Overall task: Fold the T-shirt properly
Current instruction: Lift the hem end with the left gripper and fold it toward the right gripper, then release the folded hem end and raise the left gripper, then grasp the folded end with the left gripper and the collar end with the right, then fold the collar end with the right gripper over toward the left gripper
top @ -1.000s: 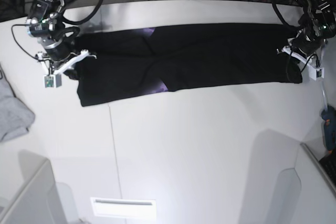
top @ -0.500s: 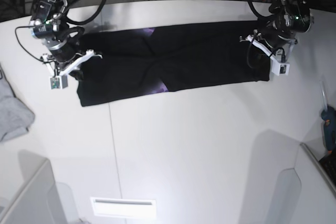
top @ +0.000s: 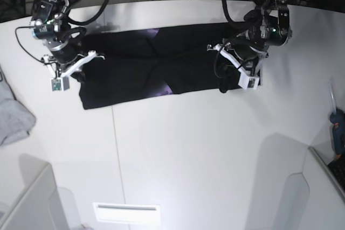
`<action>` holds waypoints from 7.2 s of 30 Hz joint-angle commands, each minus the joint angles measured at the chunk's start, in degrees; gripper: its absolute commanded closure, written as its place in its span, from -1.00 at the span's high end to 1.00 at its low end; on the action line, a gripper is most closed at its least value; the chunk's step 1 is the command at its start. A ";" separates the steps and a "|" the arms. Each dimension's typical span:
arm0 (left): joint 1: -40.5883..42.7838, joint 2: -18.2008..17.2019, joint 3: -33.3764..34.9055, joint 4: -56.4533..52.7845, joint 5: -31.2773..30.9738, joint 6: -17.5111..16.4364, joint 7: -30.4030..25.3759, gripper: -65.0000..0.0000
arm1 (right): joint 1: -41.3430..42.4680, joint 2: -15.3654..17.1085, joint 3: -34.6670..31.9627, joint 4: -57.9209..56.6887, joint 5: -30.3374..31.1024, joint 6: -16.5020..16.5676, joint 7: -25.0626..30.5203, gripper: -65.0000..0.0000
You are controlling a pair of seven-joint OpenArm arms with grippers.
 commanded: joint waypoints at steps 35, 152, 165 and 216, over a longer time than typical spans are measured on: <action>-8.76 7.83 5.40 -7.86 -0.82 -0.01 4.06 -1.00 | 0.34 0.38 0.11 0.93 0.56 0.07 1.28 -1.00; 9.71 -9.05 -5.76 -10.68 -0.74 -0.36 -26.53 -1.00 | 13.35 11.02 2.84 -30.37 20.78 8.16 -24.83 -0.11; 6.98 -8.52 1.10 -10.85 -0.56 -0.27 -26.53 -1.00 | 14.32 12.69 2.31 -28.52 20.69 1.39 -19.90 -1.00; 1.79 -7.29 9.19 -14.54 -0.47 -0.10 -26.36 -1.00 | 6.50 10.14 -40.15 4.97 20.78 -18.13 -10.32 -1.00</action>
